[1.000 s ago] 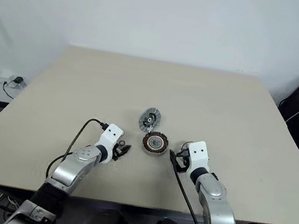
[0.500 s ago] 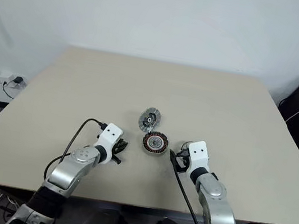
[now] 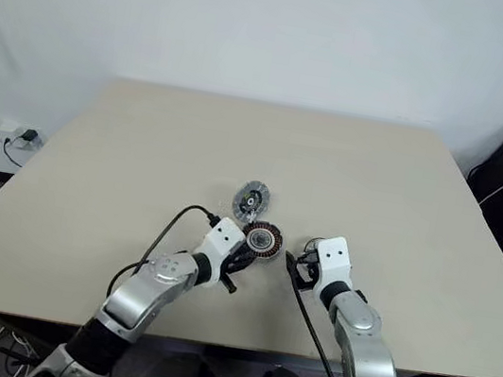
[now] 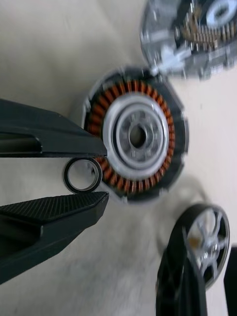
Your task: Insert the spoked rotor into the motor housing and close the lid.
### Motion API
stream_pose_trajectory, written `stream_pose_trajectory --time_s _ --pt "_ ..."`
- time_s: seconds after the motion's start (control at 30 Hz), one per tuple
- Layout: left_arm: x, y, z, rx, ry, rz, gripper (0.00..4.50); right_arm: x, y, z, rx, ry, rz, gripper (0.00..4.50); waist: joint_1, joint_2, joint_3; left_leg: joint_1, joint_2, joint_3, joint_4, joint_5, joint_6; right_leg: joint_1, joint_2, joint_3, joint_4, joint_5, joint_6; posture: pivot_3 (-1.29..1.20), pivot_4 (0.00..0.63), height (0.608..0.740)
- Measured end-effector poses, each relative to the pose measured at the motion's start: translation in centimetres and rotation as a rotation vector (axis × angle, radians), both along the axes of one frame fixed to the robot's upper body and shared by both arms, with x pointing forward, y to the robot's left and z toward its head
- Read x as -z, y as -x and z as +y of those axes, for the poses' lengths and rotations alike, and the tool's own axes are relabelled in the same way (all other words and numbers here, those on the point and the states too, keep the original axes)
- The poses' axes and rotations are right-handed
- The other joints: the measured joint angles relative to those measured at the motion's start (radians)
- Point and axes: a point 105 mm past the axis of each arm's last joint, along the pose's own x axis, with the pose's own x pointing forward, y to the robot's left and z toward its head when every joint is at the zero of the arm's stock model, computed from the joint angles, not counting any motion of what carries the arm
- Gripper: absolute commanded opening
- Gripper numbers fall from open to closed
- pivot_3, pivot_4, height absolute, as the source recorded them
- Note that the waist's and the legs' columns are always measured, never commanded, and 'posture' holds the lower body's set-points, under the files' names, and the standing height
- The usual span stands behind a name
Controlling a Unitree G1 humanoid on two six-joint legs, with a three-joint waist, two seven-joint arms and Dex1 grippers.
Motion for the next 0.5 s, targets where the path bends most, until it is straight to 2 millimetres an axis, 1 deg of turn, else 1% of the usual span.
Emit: stream_pose_trajectory --time_s 0.13,0.23,0.3,0.37,0.5 --pt "-1.2 -0.6 -0.9 0.031 0.010 -0.053 0.66 0.0 0.0 0.0 0.000 0.000 0.000 4.50 0.003 0.000 0.000 0.000 0.000 0.000 0.000 0.000 0.000 0.000 0.000 0.000 0.000 0.000 0.000 0.00 0.000 0.740" --pt "-3.4 -1.9 -2.2 0.043 0.049 -0.138 0.66 0.0 0.0 0.0 0.000 0.000 0.000 4.50 0.006 0.000 0.000 0.000 0.000 0.000 0.000 0.000 0.000 0.000 0.000 0.000 0.000 0.000 0.000 0.00 0.000 0.740" --pt "-4.1 -2.5 -2.9 0.046 0.063 -0.166 0.66 -0.1 -0.1 0.1 -0.001 -0.003 -0.003 4.50 0.008 0.000 0.000 0.000 0.000 0.000 0.000 0.000 0.001 0.000 0.000 0.000 0.000 0.000 0.001 0.00 0.000 0.740" --pt "-4.0 -3.0 -3.3 0.046 0.062 -0.164 0.66 -0.1 -0.1 0.2 0.000 -0.005 -0.005 4.50 0.007 0.000 0.000 0.000 0.000 0.000 0.000 0.000 0.001 0.000 0.000 0.000 0.000 0.001 0.001 0.00 0.000 0.740" --pt "-2.9 -3.9 -3.3 0.018 0.025 -0.146 0.66 -0.2 -0.2 0.4 0.002 -0.016 -0.010 4.50 0.009 0.000 0.000 0.000 0.000 0.000 0.000 0.000 0.001 0.000 0.001 0.000 0.000 0.002 0.003 0.00 0.000 0.740"
